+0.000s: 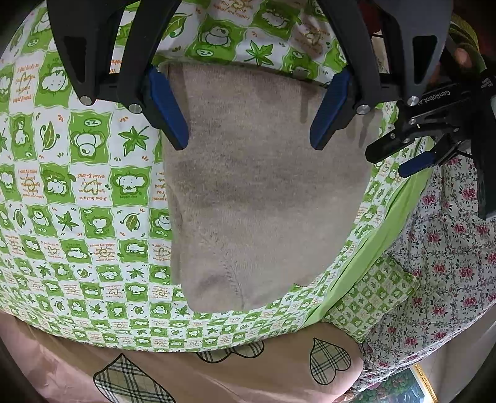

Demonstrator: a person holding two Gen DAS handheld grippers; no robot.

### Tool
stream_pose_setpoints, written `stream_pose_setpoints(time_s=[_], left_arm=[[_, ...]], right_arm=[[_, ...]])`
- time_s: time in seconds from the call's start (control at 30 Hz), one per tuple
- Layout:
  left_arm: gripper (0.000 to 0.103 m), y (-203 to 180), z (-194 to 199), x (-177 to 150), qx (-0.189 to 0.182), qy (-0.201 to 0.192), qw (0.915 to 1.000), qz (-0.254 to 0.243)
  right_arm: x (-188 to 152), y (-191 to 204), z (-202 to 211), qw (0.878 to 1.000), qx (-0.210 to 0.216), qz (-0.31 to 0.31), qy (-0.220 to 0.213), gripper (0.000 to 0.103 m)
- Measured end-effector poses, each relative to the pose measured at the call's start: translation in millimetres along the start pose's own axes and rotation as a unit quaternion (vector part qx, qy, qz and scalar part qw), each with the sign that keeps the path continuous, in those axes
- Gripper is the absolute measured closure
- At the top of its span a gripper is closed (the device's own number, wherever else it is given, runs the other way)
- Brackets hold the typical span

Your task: Fold small clothes

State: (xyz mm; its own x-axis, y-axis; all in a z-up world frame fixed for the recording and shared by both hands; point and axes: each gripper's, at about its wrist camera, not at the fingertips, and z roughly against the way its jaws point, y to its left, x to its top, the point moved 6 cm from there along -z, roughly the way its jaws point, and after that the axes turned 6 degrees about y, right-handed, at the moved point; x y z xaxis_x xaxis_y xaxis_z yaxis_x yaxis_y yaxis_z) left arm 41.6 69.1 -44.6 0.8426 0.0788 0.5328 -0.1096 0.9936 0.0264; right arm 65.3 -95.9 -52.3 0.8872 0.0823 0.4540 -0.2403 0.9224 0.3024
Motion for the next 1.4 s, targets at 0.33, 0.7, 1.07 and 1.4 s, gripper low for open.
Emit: stream_pose_setpoints(time_s=[0.33, 0.7, 1.07, 1.4], left_arm=[[0.015, -2.5, 2.5, 2.3, 0.0, -0.003, 1.0, -0.003], [0.015, -9.2, 6.0, 1.1, -0.003, -0.007, 0.9999, -0.014], [0.014, -9.7, 7.0, 1.8, -0.007, -0.009, 0.9998, -0.019], [0.014, -8.4, 6.0, 2.3, -0.009, -0.009, 0.9998, -0.017]], right_arm=[[3.4, -0.7, 0.6, 1.0, 0.005, 0.001, 0.001, 0.022], [2.8, 1.5, 1.7, 1.0, 0.005, 0.001, -0.001, 0.022], [2.3, 2.8, 1.8, 1.0, 0.005, 0.0, -0.001, 0.021], [2.2, 4.3, 0.7, 1.0, 0.006, 0.001, 0.0, 0.021]])
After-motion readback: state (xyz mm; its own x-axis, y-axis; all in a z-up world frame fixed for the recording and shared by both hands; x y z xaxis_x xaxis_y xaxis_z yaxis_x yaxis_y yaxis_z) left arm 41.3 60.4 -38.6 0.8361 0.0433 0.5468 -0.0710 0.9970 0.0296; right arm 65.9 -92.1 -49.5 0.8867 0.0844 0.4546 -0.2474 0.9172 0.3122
